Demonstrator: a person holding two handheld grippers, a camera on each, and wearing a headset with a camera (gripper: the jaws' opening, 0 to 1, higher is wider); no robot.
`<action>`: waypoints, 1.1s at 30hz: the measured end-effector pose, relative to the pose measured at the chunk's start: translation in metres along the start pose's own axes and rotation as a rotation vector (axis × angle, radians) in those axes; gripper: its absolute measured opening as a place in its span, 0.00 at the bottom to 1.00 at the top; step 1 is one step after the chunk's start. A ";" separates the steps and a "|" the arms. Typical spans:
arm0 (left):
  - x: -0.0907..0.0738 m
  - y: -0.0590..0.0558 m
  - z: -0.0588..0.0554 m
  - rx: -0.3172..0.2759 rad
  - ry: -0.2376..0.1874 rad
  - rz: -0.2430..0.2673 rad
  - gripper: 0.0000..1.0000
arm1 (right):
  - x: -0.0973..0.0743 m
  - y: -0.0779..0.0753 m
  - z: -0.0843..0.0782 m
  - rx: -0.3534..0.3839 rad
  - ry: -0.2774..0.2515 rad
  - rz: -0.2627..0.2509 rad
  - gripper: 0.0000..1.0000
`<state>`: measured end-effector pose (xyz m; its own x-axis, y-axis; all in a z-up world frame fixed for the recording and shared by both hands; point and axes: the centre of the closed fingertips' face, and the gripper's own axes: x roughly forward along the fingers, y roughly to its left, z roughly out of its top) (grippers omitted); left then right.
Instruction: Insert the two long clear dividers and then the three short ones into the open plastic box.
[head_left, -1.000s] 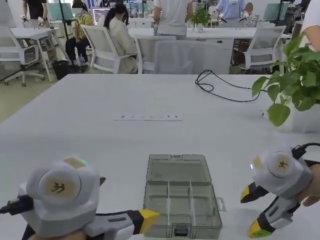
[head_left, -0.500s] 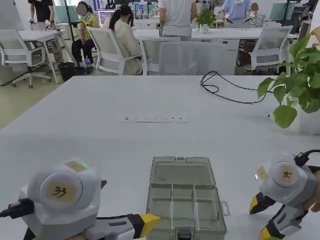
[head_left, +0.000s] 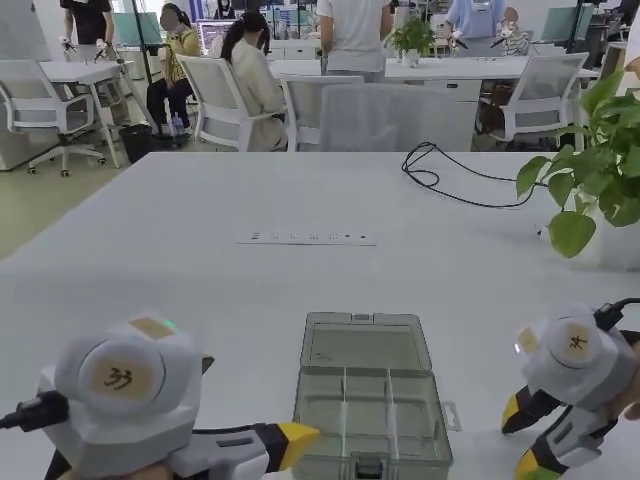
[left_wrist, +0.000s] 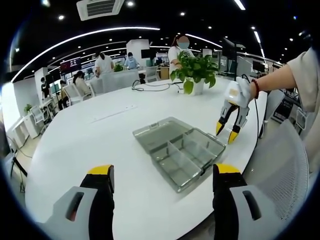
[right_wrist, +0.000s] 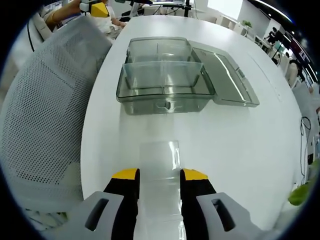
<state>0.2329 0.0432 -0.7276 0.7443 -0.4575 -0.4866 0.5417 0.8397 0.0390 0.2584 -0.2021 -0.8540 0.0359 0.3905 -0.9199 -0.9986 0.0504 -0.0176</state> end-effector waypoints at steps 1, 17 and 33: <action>0.000 -0.001 0.001 -0.004 -0.005 -0.003 0.82 | 0.000 0.000 0.000 0.004 -0.001 -0.004 0.33; -0.005 -0.006 -0.002 -0.045 -0.015 -0.011 0.79 | -0.023 -0.023 0.007 0.009 -0.081 -0.252 0.32; -0.003 -0.026 0.000 -0.122 -0.059 -0.095 0.67 | -0.061 -0.029 0.060 -0.059 -0.215 -0.475 0.32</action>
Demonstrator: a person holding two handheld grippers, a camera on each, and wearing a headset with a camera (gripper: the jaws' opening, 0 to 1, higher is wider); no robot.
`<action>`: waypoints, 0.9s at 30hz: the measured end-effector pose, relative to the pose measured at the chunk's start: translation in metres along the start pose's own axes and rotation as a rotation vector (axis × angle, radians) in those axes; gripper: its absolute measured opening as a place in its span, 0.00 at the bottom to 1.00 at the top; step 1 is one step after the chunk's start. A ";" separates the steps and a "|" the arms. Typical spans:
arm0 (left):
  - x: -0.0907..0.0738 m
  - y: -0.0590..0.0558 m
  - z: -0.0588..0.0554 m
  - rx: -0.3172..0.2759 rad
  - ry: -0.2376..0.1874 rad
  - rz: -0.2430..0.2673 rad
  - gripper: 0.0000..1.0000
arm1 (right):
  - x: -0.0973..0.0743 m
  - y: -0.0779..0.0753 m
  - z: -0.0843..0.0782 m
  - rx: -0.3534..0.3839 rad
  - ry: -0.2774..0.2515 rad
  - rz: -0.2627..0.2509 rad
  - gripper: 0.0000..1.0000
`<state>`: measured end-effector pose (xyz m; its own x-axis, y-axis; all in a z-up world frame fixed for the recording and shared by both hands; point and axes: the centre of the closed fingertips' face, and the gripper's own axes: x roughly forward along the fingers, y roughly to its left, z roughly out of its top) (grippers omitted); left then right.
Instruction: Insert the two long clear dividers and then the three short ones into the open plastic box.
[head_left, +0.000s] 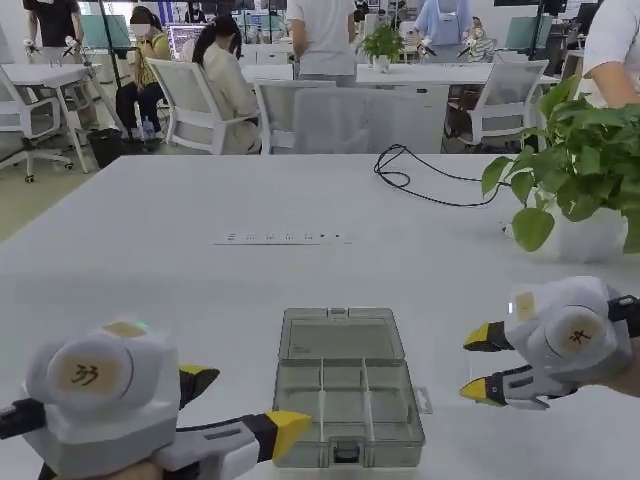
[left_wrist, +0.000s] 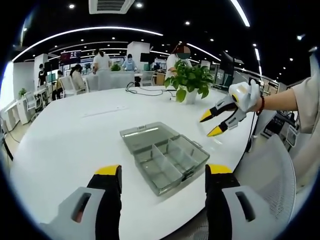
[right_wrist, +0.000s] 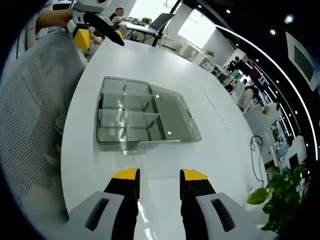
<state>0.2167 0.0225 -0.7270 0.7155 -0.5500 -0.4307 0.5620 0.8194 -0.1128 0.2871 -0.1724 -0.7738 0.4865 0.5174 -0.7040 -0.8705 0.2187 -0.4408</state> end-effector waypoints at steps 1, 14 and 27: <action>0.001 -0.002 0.000 -0.004 0.002 -0.007 0.66 | 0.000 0.001 0.006 -0.010 -0.012 -0.005 0.32; 0.010 -0.021 0.006 -0.064 -0.031 -0.087 0.55 | 0.002 0.018 0.058 -0.064 -0.109 -0.010 0.32; 0.013 -0.031 0.014 -0.110 -0.073 -0.157 0.38 | 0.002 0.038 0.113 -0.108 -0.221 0.017 0.32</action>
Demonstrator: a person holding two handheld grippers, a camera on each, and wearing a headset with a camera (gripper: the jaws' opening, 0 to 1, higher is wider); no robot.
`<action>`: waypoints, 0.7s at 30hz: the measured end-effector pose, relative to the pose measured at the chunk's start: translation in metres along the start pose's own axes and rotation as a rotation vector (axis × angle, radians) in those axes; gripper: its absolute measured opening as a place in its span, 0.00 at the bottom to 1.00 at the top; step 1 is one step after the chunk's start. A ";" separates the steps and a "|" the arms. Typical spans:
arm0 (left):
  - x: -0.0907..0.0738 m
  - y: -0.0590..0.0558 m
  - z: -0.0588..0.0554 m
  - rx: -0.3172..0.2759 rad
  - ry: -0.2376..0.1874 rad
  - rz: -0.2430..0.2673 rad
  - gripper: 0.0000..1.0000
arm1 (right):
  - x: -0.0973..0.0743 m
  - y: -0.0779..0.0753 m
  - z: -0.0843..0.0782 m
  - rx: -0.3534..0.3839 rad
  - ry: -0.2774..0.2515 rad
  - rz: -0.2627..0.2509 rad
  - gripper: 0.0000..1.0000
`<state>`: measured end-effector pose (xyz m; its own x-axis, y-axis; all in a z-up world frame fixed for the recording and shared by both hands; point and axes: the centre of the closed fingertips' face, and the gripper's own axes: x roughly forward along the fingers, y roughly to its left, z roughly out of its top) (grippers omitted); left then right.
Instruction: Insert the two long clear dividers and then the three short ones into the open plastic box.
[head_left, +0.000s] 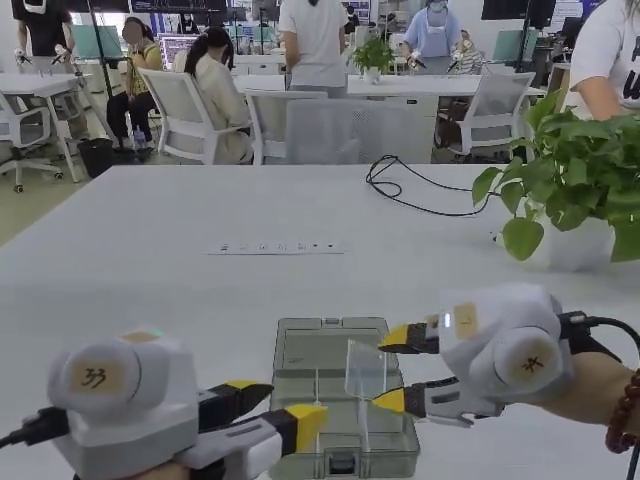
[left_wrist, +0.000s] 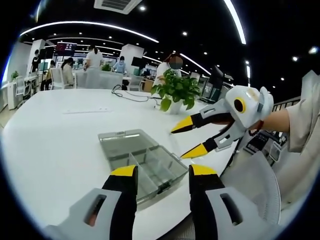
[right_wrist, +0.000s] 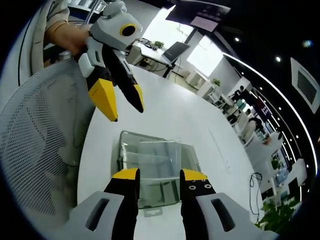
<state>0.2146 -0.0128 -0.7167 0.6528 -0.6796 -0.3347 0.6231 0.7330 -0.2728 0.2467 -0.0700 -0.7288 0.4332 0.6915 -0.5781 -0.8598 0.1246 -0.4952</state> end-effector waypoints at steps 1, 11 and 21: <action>0.000 -0.001 0.000 -0.004 -0.002 -0.005 0.37 | 0.001 0.001 0.003 -0.004 -0.005 0.001 0.32; 0.000 -0.011 0.005 -0.015 -0.024 -0.060 0.19 | 0.008 0.010 0.028 -0.019 -0.064 0.014 0.32; -0.003 -0.008 0.008 -0.041 -0.041 -0.059 0.11 | 0.012 0.019 0.044 -0.020 -0.112 0.030 0.32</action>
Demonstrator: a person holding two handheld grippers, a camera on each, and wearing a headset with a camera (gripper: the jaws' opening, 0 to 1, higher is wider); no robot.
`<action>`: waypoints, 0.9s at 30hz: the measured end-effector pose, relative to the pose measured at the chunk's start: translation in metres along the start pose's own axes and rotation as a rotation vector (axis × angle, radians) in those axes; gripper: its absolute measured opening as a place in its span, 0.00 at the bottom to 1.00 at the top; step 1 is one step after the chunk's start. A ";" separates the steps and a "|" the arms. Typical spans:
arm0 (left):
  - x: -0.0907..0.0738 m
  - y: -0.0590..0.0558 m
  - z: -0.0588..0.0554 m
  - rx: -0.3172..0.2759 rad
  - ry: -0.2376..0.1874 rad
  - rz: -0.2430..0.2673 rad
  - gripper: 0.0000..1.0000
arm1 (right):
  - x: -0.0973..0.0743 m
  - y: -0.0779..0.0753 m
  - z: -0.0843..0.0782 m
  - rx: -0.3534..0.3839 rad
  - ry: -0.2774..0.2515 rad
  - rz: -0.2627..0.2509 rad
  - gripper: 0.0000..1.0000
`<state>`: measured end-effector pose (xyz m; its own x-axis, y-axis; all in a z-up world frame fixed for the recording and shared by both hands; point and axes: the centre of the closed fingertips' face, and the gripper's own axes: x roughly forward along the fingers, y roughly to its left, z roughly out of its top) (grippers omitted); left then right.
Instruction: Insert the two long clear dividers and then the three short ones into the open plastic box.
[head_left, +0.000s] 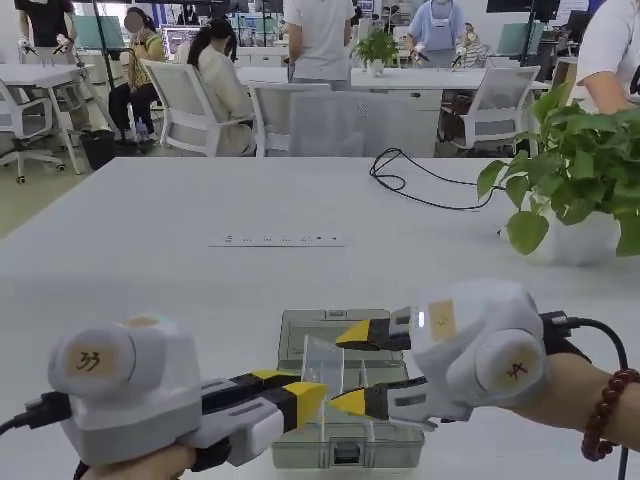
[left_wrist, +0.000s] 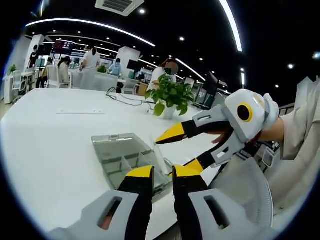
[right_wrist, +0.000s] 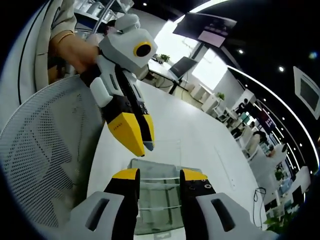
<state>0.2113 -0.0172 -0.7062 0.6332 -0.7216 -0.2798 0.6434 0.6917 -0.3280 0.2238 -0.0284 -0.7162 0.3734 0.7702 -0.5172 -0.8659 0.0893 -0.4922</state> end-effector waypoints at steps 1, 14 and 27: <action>0.000 0.001 0.000 -0.009 0.000 0.002 0.11 | 0.000 0.000 0.001 0.002 -0.003 0.001 0.32; -0.003 0.005 0.002 -0.076 -0.007 0.014 0.00 | 0.004 -0.003 0.009 0.011 -0.020 -0.031 0.32; -0.005 0.008 0.010 -0.116 -0.026 0.040 0.00 | 0.002 -0.009 0.014 -0.020 -0.029 -0.093 0.34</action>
<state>0.2179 -0.0075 -0.6982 0.6692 -0.6914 -0.2723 0.5639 0.7111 -0.4200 0.2280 -0.0192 -0.7029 0.4417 0.7772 -0.4483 -0.8211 0.1488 -0.5510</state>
